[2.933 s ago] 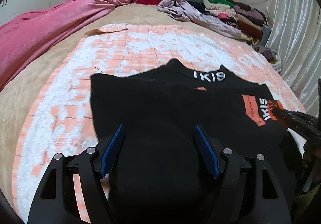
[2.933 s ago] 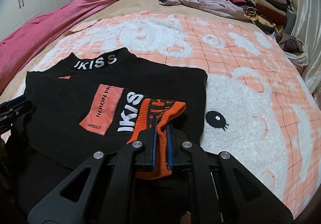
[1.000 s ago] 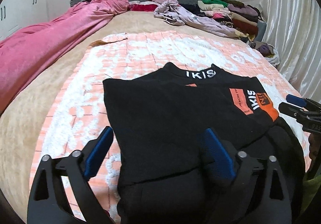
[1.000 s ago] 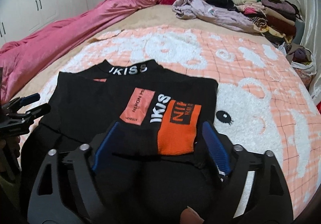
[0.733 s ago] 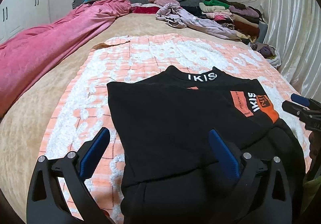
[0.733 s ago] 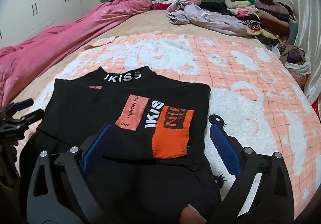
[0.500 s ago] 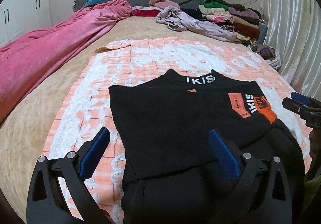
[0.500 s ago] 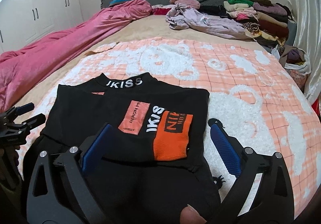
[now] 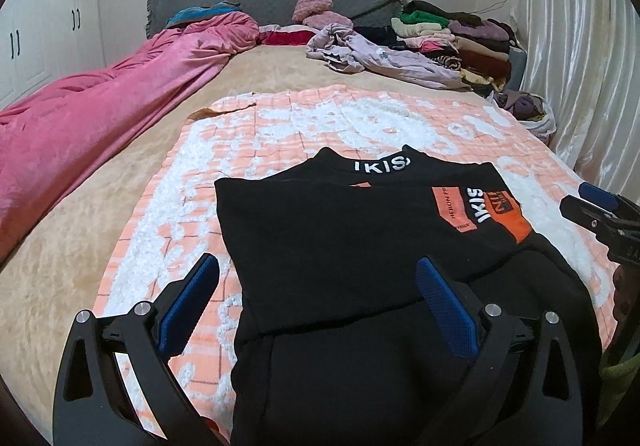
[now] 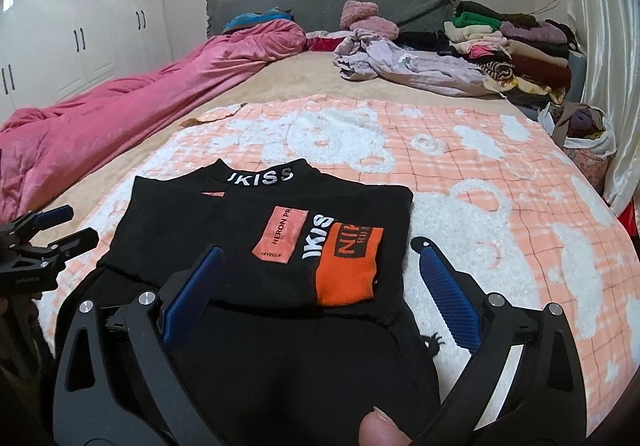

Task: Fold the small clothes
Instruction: 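Open the right tool and release the cuff onto the shirt body, then move both tools to the hem of the black sweatshirt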

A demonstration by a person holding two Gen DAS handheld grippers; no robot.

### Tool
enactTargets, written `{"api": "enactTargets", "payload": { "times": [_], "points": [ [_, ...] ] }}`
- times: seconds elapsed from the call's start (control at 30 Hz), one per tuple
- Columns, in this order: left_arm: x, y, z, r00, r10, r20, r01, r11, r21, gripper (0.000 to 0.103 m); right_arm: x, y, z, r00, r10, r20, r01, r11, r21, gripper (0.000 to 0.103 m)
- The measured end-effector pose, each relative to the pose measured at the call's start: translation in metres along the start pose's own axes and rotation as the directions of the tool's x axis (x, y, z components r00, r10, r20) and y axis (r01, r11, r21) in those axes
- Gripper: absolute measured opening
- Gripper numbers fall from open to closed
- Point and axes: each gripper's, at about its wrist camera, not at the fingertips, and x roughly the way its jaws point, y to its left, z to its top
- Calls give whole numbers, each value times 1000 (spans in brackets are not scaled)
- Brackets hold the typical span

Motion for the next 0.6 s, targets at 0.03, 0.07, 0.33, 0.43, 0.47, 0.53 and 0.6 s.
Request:
{"api": "enactTargets", "payload": {
  "times": [0.03,0.07,0.33,0.43,0.47,0.53,0.6],
  "points": [
    [-2,-1,-2,1000,1,0,-1,1000,2,98,-2,0,-2,1000,1,3,-1,1000,2,92],
    [-4,-1,-3,1000,3,-1,-3,1000,2,98,-5,-1,-4,1000,5,5,-5,1000,4,92],
    [-18,-3,-15,1000,9,-8,-9,1000,0,98,-25,-13,-24,1000,0,14,-1,999,47,92],
    [-25,-1,-19,1000,13,-9,-13,1000,-7,98,-30,-20,-34,1000,-8,1,8,998,65,93],
    [-27,0,-21,1000,13,-11,-13,1000,-11,98,-31,-22,-38,1000,-12,-7,13,997,70,93],
    [-31,2,-24,1000,14,-14,-14,1000,-15,98,-33,-24,-44,1000,-16,-19,17,997,77,93],
    [-35,3,-27,1000,18,-17,-18,1000,-16,98,-38,-27,-50,1000,-16,-23,17,996,82,93]
  ]
}}
